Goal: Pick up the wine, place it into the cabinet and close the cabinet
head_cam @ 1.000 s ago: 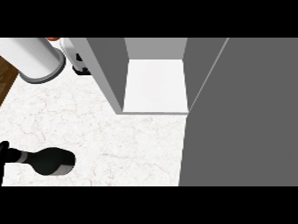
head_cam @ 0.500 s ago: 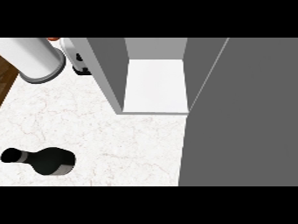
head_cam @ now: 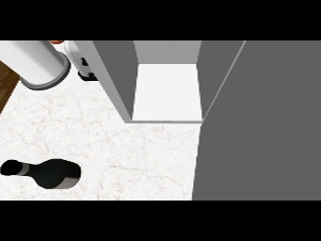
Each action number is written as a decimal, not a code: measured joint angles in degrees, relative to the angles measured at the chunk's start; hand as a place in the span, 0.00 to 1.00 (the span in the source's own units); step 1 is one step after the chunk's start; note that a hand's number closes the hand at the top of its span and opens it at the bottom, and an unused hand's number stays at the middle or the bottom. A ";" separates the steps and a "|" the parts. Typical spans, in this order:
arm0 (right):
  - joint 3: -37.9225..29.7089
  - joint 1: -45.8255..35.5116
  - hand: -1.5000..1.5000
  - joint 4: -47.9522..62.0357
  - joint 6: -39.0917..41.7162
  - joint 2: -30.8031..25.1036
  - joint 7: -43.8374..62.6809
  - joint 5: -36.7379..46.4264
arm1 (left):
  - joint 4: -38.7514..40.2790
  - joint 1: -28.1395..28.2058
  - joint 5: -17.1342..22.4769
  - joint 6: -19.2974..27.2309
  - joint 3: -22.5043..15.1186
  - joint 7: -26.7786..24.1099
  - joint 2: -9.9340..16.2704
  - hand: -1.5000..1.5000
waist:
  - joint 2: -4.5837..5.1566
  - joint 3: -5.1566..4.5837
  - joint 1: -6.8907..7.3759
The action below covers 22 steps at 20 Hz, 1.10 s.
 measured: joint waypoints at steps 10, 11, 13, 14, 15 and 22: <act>1.26 -0.36 0.00 -0.05 0.17 0.80 0.16 0.55 | 12.59 -0.96 3.29 -7.22 5.44 -8.88 -2.16 0.00 | 0.10 0.03 -0.21; 0.93 -1.41 0.00 -0.05 -0.12 0.69 1.04 0.58 | 13.19 -1.13 3.08 -7.34 5.92 -9.21 -2.23 0.00 | 0.11 0.03 -0.18; 0.39 -2.23 0.00 -0.18 -0.23 0.35 2.16 0.57 | 15.64 -2.70 2.66 -7.59 6.90 -10.24 -2.20 0.00 | 0.12 0.03 -0.26; 0.54 -2.14 0.00 -0.37 -0.32 0.23 2.78 0.56 | 16.83 -2.90 2.63 -8.03 7.41 -10.92 -2.19 0.00 | 0.11 0.03 -0.32; 0.49 -2.83 0.00 -0.43 -0.62 0.22 3.41 0.57 | 17.54 -2.26 2.72 -8.89 7.41 -11.86 -2.58 0.00 | 0.10 0.03 -0.28; -0.61 -3.92 0.00 -0.24 -0.49 0.25 3.70 0.68 | 27.01 -4.50 2.06 -12.58 9.17 -17.66 -3.37 0.00 | 0.13 0.05 -0.31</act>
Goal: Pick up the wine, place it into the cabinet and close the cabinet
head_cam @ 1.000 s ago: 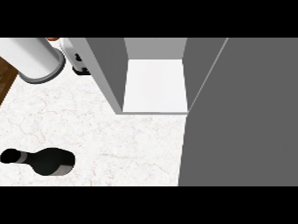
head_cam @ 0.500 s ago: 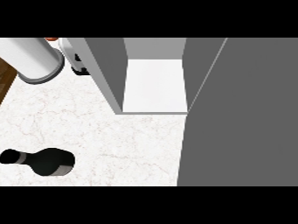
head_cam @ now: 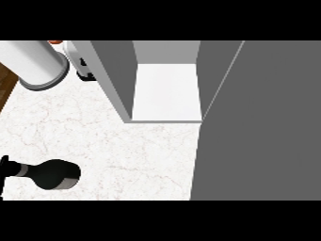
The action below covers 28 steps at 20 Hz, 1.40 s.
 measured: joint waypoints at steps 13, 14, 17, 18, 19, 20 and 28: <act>-0.72 1.85 0.00 -0.05 1.28 0.41 -1.56 -0.12 | 14.88 -5.25 -1.67 -5.50 1.28 -7.72 -0.01 0.00 | 0.01 0.01 -0.15; -0.04 2.64 0.00 -0.04 1.34 0.87 -2.21 -0.07 | 15.48 -5.87 -1.74 -5.40 1.44 -7.81 0.01 0.00 | 0.01 0.01 -0.16; 1.34 2.49 0.00 -0.16 0.72 1.37 -1.38 0.10 | 18.73 -6.91 -2.27 -6.28 1.85 -9.98 0.04 0.00 | 0.01 0.00 -0.13; 1.07 2.72 0.00 -0.15 0.94 1.38 -1.79 0.08 | 20.13 -7.32 -2.50 -6.65 1.98 -10.89 0.07 0.00 | 0.01 0.00 -0.13; 0.59 2.62 0.00 -0.08 1.12 1.27 -1.95 0.08 | 20.42 -7.40 -2.02 -7.25 2.52 -10.81 0.61 0.00 | 0.02 0.00 -0.09; 0.14 1.85 0.00 -0.09 0.98 1.03 -1.00 0.02 | 20.83 -7.11 -2.57 -7.34 2.21 -11.61 0.21 0.00 | 0.02 0.01 -0.06; 1.05 2.06 0.00 -0.20 0.82 1.45 -0.85 0.19 | 25.09 -9.14 -3.19 -8.23 3.00 -13.34 0.76 0.00 | 0.01 0.01 -0.12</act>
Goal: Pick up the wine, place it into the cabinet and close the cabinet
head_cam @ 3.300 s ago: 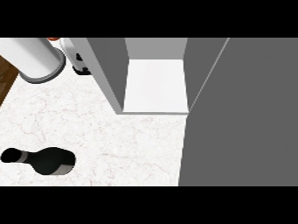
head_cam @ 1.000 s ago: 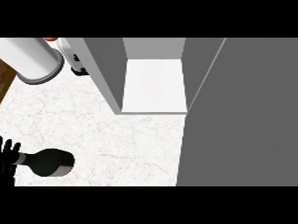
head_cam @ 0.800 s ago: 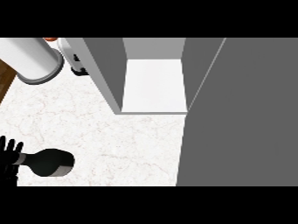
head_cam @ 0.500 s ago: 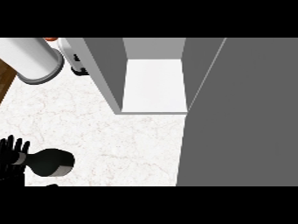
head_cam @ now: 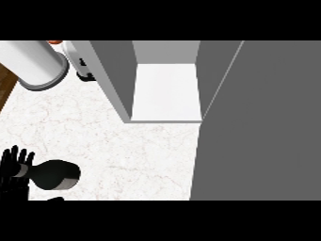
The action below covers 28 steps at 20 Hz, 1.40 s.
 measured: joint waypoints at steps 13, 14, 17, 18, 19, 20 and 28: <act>-1.00 -2.31 0.00 0.11 0.10 -0.44 1.63 0.00 | 12.29 -5.49 -1.02 -2.18 0.70 -5.25 0.44 0.00 | 0.02 -0.01 -0.04; -0.73 -2.45 0.00 0.04 -0.13 -0.43 2.00 0.05 | 13.05 -5.53 -0.70 -2.98 0.83 -5.79 0.57 0.00 | 0.02 -0.01 -0.04; 0.21 -2.33 0.00 0.03 -0.28 -0.18 2.11 0.22 | 15.61 -7.46 -0.63 -3.10 1.05 -7.39 0.39 0.00 | 0.01 -0.01 -0.06; 0.21 -3.10 0.00 0.06 -0.64 -0.26 2.86 0.30 | 16.64 -8.20 -0.46 -3.19 1.26 -8.11 0.35 0.00 | 0.01 -0.01 -0.04; -0.18 -3.32 0.00 0.13 -0.61 -0.29 2.77 0.31 | 17.57 -8.58 -0.52 -3.18 1.20 -8.87 0.02 0.00 | 0.02 -0.02 -0.02; -0.36 -3.22 0.00 0.13 -0.59 -0.30 2.62 0.32 | 17.36 -8.39 -0.14 -3.75 1.11 -8.60 0.10 1.00 | 0.02 -0.01 0.01; -0.74 -3.18 0.00 0.32 -0.14 -0.22 2.27 0.40 | 20.51 -10.51 -1.33 -7.62 -0.95 -11.81 0.81 1.00 | -0.01 0.05 0.00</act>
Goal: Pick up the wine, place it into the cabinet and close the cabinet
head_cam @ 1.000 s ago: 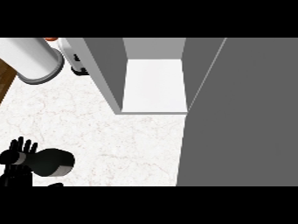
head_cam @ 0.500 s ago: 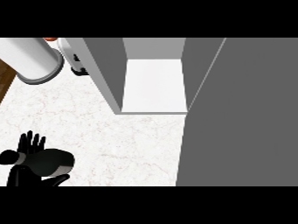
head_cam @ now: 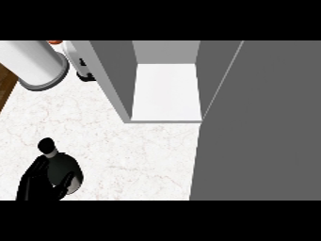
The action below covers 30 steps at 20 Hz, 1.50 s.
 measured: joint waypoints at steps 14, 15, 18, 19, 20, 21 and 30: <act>-1.50 -0.17 0.00 0.89 0.95 0.52 -1.36 -0.13 | -0.42 -5.57 -7.99 2.29 -4.20 -1.45 3.22 1.00 | 0.02 0.01 0.00; -2.82 -0.34 0.00 1.12 1.39 0.14 -1.45 -0.64 | -1.54 -5.43 -8.00 2.57 -4.44 -1.19 2.99 1.00 | 0.02 0.00 0.05; -3.36 -0.57 0.00 0.95 1.75 0.05 -1.21 -1.01 | -3.57 -5.54 -9.10 4.11 -4.81 -2.03 2.88 1.00 | 0.01 -0.01 0.08; -3.32 -0.32 0.00 0.85 1.84 0.11 -1.02 -1.12 | -4.15 -5.57 -9.43 4.69 -4.66 -2.70 3.01 1.00 | 0.00 -0.02 0.06; -2.90 0.41 0.00 0.93 2.02 0.50 -1.67 -1.08 | -5.55 -5.25 -9.75 5.55 -4.98 -2.69 2.51 1.00 | -0.01 -0.01 0.10; -2.31 1.52 0.00 0.74 2.29 0.75 -2.17 -1.08 | -6.33 -5.49 -9.39 5.33 -4.63 -2.73 2.96 1.00 | -0.02 -0.02 0.04; -2.54 0.32 0.00 0.72 2.16 0.73 -0.96 -1.05 | -24.99 -2.49 -3.49 3.89 -8.37 10.84 0.50 1.00 | -0.10 0.00 0.32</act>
